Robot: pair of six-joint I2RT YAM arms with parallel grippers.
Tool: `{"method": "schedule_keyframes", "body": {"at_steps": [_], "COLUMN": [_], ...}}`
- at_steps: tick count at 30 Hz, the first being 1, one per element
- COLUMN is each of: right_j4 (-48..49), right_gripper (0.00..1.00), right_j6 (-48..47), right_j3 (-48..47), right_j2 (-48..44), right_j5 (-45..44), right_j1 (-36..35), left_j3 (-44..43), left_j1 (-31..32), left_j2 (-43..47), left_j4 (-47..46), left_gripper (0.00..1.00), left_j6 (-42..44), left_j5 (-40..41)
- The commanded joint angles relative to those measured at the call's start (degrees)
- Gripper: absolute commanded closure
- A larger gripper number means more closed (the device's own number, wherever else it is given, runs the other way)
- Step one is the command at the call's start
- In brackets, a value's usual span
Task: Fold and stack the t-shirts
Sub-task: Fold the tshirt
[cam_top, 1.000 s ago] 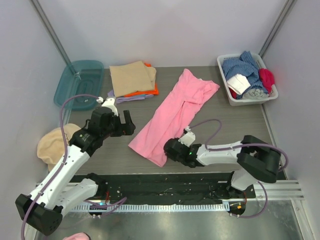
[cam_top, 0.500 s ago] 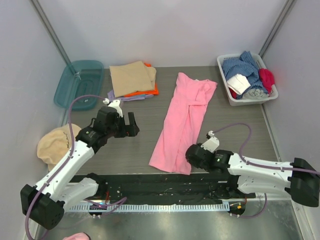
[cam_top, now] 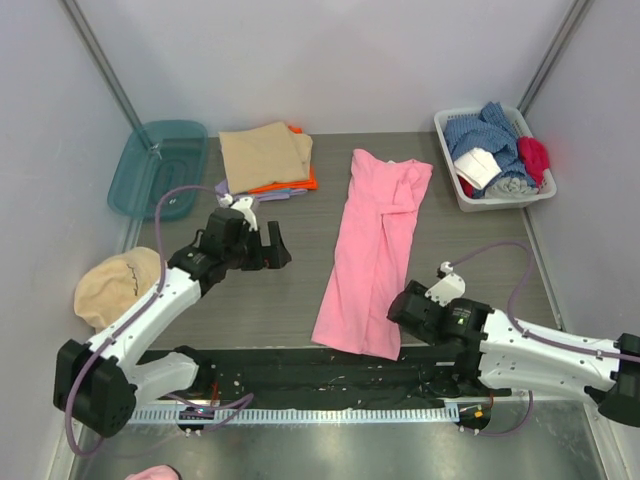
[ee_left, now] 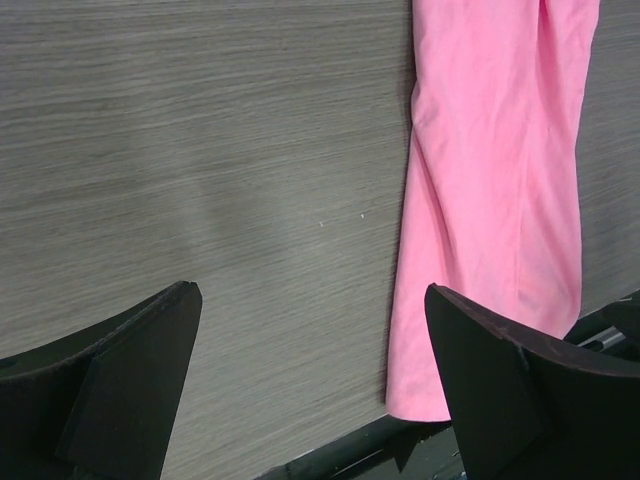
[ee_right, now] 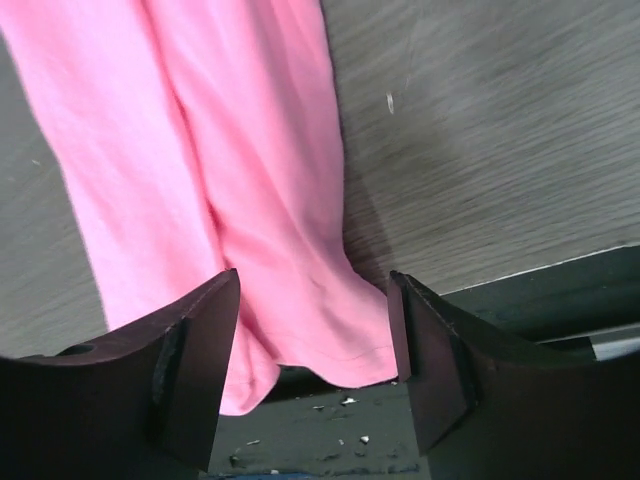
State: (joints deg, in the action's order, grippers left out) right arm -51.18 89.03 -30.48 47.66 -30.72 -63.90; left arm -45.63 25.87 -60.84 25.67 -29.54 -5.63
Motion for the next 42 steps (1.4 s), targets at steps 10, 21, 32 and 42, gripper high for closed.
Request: {"method": "schedule_keyframes", "body": {"at_steps": [10, 21, 32, 42], "right_j4": [-15.0, -14.7, -14.9, -14.8], "right_gripper": [0.30, 0.29, 0.28, 0.28], "right_j6": [-4.2, -9.1, -8.9, -7.9], "right_j3": [-18.8, -20.0, -19.8, -18.3], "right_j2": [-7.9, -10.4, -11.7, -11.1], "right_j5": [-24.2, -24.8, -25.1, -25.0], "right_j1": [-0.3, -0.3, -0.3, -0.3], "left_j3": [-32.2, -70.4, -87.5, -88.1], "left_j1": [3.8, 3.1, 2.5, 1.3], "left_j2": [-41.1, -74.8, -89.6, -93.1], "left_j4": [-17.8, -13.8, -9.8, -12.4], "left_gripper": [0.00, 0.00, 0.00, 0.27], "left_j6": [4.0, 7.2, 6.3, 1.7], "left_j5": [-8.7, -14.5, -16.2, -17.6]}}
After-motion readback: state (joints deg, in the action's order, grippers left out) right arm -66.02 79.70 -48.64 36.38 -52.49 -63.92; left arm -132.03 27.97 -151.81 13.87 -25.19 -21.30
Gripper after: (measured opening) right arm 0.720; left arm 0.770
